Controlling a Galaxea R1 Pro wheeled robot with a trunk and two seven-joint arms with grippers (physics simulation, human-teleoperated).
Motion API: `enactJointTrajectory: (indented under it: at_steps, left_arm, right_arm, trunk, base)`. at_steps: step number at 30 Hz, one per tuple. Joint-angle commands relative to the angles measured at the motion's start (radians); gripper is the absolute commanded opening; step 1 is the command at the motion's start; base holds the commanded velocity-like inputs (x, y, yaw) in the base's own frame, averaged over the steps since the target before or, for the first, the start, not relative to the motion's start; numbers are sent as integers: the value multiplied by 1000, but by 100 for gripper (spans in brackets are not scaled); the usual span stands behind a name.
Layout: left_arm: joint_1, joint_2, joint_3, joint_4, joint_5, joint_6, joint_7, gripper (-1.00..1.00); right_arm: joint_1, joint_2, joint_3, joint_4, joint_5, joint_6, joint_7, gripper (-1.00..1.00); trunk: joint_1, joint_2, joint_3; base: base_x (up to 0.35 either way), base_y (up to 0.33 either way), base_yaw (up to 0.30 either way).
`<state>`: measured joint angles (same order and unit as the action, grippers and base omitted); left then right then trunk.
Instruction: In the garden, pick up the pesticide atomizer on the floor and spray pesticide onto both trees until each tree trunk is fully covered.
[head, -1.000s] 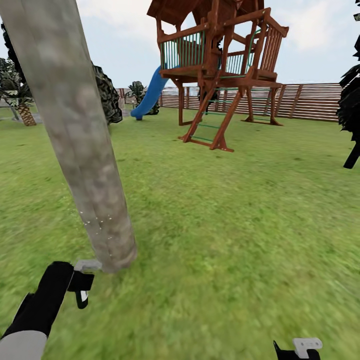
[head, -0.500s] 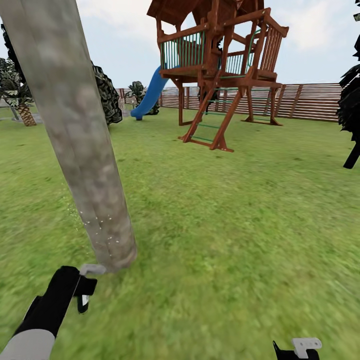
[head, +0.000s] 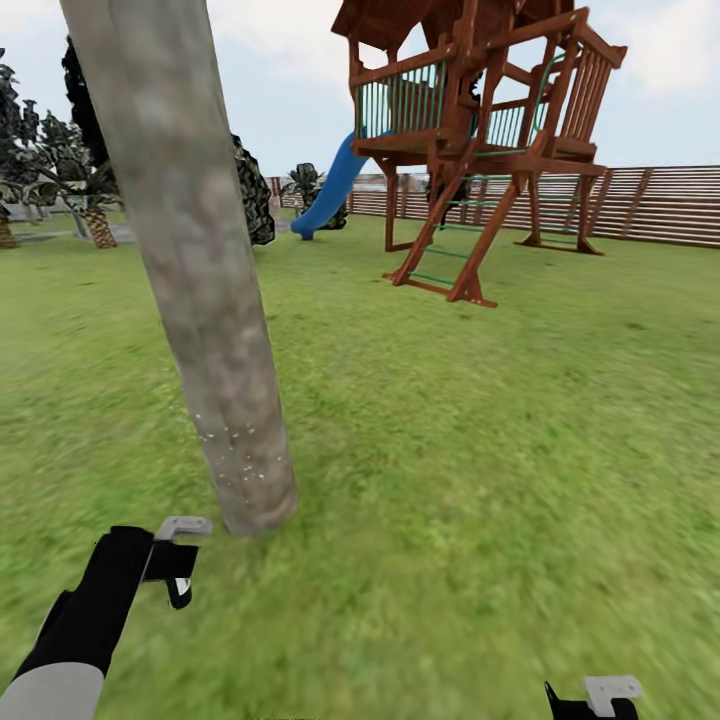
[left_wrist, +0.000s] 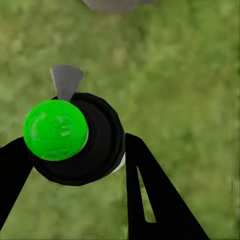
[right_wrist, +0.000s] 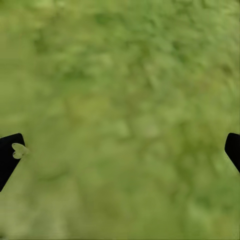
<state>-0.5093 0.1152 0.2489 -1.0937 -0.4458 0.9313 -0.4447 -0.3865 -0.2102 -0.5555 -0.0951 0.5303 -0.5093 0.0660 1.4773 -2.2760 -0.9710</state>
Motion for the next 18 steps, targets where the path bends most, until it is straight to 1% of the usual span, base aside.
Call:
enactJointTrajectory:
  at_steps: [1, 3, 8, 9, 11, 14, 17, 18]
  left_arm:
    - [0, 1, 0, -11, -6, -3, -14, -100]
    - [0, 3, -2, -18, -9, -5, -17, -100]
    - [0, 7, -7, -6, -15, -6, -16, -100]
    - [0, 7, -9, -6, -16, -6, -7, -100]
    - [0, 1, -16, -6, -15, -6, 47, -100]
    - [0, 1, -13, -12, -9, -5, 98, -100]
    - [0, -2, -12, -14, -8, -5, 109, -100]
    - [0, -3, -11, -16, -7, -5, 110, -100]
  right_arm:
    - [0, 0, 0, 0, 0, 0, 0, 100]
    - [0, 0, 0, 0, 0, 0, 0, 100]
    - [0, 0, 0, 0, 0, 0, 0, 100]
    - [0, 0, 0, 0, 0, 0, 0, 100]
    - [0, 0, 0, 0, 0, 0, 0, 100]
    - [0, 0, 0, 0, 0, 0, 0, 100]
    - [0, 0, 0, 0, -1, 0, 0, 100]
    - [0, 0, 0, 0, -1, 0, 0, 100]
  trunk:
    - [0, 0, 0]
    - [0, 0, 0]
    - [0, 0, 0]
    - [0, 0, 0]
    - [0, 0, 0]
    - [0, 0, 0]
    - [0, 0, 0]
    - [0, 0, 0]
  base:
    - [82, -99, 114]
    - [133, -182, 41]
    - [204, -193, 3]
    - [171, -227, 0]
    - [121, -253, 0]
    - [44, -268, 0]
    - [4, -275, 15]
    - [1, -277, 162]
